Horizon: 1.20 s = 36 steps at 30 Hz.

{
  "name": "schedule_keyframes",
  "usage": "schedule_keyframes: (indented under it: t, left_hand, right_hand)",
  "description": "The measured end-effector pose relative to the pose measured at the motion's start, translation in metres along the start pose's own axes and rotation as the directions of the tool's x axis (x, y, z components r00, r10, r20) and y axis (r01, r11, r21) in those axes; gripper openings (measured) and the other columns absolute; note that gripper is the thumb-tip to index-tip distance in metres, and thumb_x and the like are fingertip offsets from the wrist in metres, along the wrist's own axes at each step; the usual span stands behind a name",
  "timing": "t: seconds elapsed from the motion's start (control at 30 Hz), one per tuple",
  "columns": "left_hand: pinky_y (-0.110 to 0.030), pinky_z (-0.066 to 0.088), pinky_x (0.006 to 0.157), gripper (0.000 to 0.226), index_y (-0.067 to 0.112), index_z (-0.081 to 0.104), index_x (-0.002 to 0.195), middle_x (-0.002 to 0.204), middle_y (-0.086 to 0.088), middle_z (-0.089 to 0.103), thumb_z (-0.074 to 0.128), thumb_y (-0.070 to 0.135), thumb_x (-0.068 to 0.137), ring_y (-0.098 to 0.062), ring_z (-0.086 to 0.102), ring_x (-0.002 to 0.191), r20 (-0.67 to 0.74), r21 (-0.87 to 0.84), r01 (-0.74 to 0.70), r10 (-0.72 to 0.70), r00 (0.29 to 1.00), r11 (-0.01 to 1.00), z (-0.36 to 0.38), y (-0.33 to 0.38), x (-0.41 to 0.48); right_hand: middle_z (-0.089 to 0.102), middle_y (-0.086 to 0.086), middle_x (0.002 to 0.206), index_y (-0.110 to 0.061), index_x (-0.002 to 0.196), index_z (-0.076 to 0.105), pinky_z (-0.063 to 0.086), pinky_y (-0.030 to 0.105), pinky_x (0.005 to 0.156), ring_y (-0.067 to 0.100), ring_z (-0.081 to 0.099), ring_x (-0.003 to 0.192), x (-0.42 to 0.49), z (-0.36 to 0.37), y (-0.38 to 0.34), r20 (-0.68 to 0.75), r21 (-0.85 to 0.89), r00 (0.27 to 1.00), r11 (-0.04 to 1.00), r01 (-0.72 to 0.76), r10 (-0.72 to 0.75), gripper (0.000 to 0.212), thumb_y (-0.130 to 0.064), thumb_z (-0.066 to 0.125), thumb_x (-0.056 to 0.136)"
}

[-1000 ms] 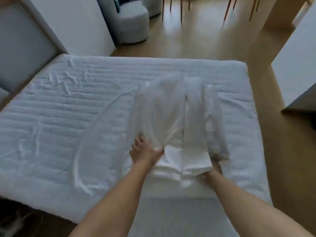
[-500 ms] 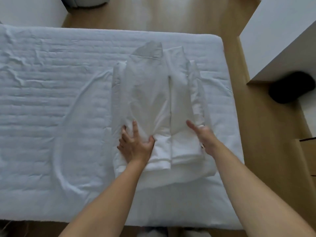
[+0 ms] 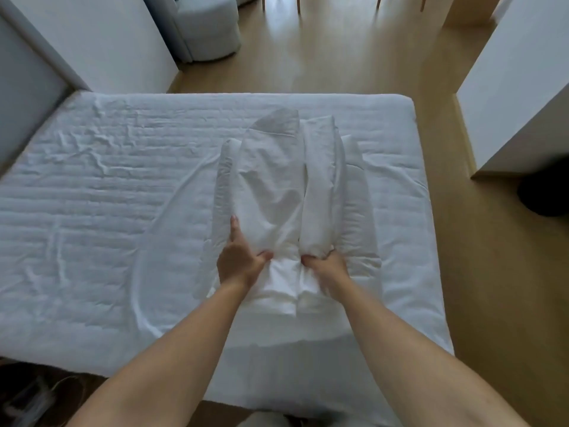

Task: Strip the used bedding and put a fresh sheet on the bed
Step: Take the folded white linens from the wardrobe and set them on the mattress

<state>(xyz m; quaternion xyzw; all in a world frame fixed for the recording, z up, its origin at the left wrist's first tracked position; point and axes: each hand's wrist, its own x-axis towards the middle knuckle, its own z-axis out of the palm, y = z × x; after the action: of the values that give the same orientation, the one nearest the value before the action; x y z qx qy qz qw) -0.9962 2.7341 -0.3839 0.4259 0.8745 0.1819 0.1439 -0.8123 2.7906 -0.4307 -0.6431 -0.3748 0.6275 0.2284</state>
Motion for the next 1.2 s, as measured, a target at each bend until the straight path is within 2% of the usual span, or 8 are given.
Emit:
schedule_keyframes:
  t: [0.2,0.3,0.47,0.7,0.8,0.9,0.97,1.2]
  left_hand:
    - [-0.044,0.051,0.093,0.111,0.021,0.022,0.156,0.144,-0.012,0.052,0.087,0.044,0.069,-0.035,0.058,0.123,-0.115,-0.052,-0.132,0.125,0.985,0.99,-0.032,0.017,-0.007]
    - [-0.043,0.05,0.097,0.119,0.019,0.016,0.154,0.148,-0.01,0.047,0.088,0.05,0.064,-0.032,0.053,0.129,-0.051,-0.048,-0.014,0.011,0.999,0.999,-0.041,0.01,-0.01]
    - [-0.036,0.049,0.087,0.085,0.006,0.048,0.123,0.122,-0.014,0.063,0.087,0.053,0.064,-0.034,0.061,0.111,0.058,-0.074,0.246,-0.242,0.968,0.966,-0.045,0.0,-0.004]
    - [-0.04,0.048,0.091,0.057,0.01,0.051,0.114,0.117,-0.012,0.057,0.078,0.039,0.073,-0.036,0.054,0.109,0.009,0.027,-0.018,0.017,1.0,0.999,-0.036,-0.016,0.014]
    - [-0.036,0.052,0.086,0.061,0.014,0.057,0.112,0.108,-0.004,0.064,0.087,0.041,0.065,-0.029,0.063,0.104,0.197,-0.226,0.052,-0.006,0.98,0.973,-0.034,-0.031,0.039]
    - [-0.043,0.055,0.097,0.085,0.015,0.057,0.13,0.121,-0.001,0.067,0.098,0.034,0.057,-0.023,0.066,0.109,0.58,-0.547,0.46,-0.08,0.811,0.7,-0.043,-0.051,0.068]
    - [-0.044,0.055,0.098,0.08,0.015,0.059,0.13,0.119,-0.003,0.069,0.097,0.021,0.06,-0.023,0.068,0.106,0.706,-0.531,0.521,0.007,0.709,0.668,-0.049,-0.062,0.078]
    - [-0.04,0.059,0.079,0.038,0.009,0.068,0.116,0.107,-0.015,0.072,0.071,0.013,0.079,-0.033,0.069,0.095,0.521,-0.417,0.087,0.16,0.838,0.905,-0.068,-0.087,0.096]
  right_hand:
    - [0.072,0.013,0.101,-0.008,0.109,0.064,0.061,0.047,0.081,0.03,0.072,0.089,-0.023,-0.006,-0.025,0.01,0.217,0.999,0.976,0.037,-0.04,0.039,-0.003,0.082,0.074]
    - [0.07,0.014,0.103,-0.01,0.106,0.062,0.061,0.036,0.068,0.027,0.071,0.084,-0.032,-0.011,-0.029,0.045,0.261,0.999,0.965,-0.015,0.003,0.037,0.0,0.081,0.076]
    - [0.071,0.021,0.115,0.003,0.12,0.067,0.056,0.056,0.092,0.039,0.07,0.104,-0.041,0.002,-0.034,0.309,0.362,0.935,0.887,-0.288,0.177,0.048,-0.017,0.084,0.079]
    - [0.073,0.025,0.106,0.01,0.114,0.067,0.062,0.044,0.072,0.038,0.072,0.091,-0.039,0.056,-0.035,0.181,0.33,0.957,0.903,-0.275,0.225,0.04,0.002,0.08,0.077]
    - [0.071,0.027,0.107,0.01,0.107,0.068,0.062,0.044,0.072,0.037,0.072,0.087,-0.036,0.066,-0.033,0.061,0.314,0.968,0.916,-0.249,0.243,0.032,0.005,0.077,0.077]
    - [0.072,0.025,0.106,0.007,0.101,0.068,0.061,0.041,0.069,0.033,0.072,0.08,-0.044,0.078,-0.037,-0.05,0.293,0.967,0.929,-0.226,0.251,0.027,0.006,0.077,0.076]
    - [0.072,0.024,0.104,0.006,0.103,0.068,0.061,0.042,0.072,0.034,0.072,0.084,-0.053,0.089,-0.043,-0.084,0.275,0.965,0.937,-0.216,0.247,0.028,0.005,0.077,0.076]
    - [0.073,0.021,0.096,0.006,0.103,0.068,0.061,0.034,0.059,0.029,0.073,0.074,-0.087,0.139,-0.067,-0.232,0.293,0.968,0.956,-0.026,0.097,0.03,0.008,0.078,0.074]
